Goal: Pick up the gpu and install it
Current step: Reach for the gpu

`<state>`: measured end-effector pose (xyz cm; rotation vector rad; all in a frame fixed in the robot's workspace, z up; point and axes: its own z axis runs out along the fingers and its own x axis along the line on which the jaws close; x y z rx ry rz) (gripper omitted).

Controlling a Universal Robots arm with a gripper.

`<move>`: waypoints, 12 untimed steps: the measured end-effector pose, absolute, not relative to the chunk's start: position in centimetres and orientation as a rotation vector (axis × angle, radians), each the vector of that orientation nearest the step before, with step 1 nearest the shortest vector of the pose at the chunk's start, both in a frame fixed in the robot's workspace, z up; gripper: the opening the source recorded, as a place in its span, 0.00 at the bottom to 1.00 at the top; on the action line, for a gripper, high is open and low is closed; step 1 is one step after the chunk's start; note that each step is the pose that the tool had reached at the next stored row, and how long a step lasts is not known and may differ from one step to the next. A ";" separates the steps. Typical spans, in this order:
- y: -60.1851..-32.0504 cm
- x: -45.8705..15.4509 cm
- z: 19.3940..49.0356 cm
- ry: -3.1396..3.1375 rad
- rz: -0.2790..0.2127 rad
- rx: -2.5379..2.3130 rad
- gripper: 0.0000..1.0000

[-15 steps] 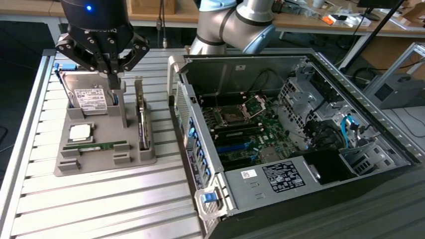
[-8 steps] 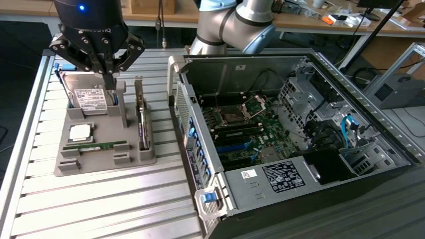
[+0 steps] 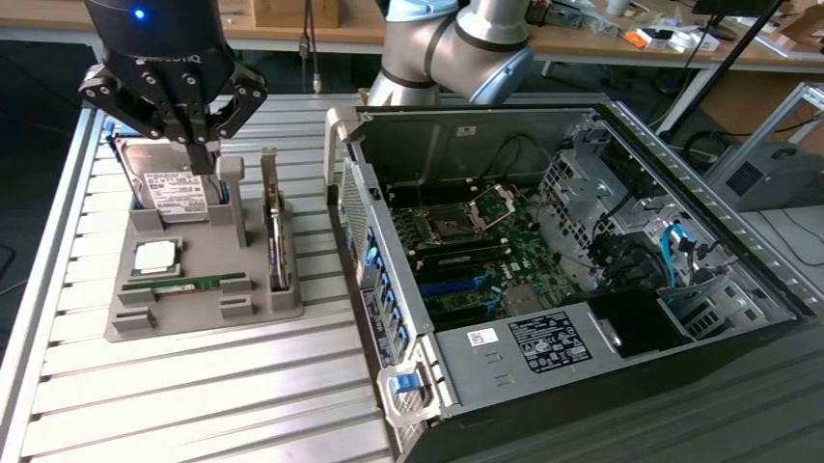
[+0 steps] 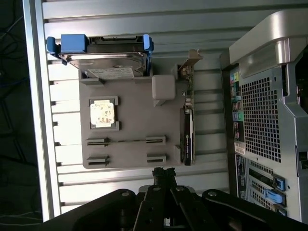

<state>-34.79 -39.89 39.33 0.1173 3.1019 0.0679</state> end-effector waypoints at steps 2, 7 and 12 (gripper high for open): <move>-39.9 -35.0 39.3 3.102 0.068 0.117 0.11; -39.9 -35.6 39.3 3.101 0.068 0.117 0.11; -39.9 -36.3 39.3 3.101 0.068 0.117 0.11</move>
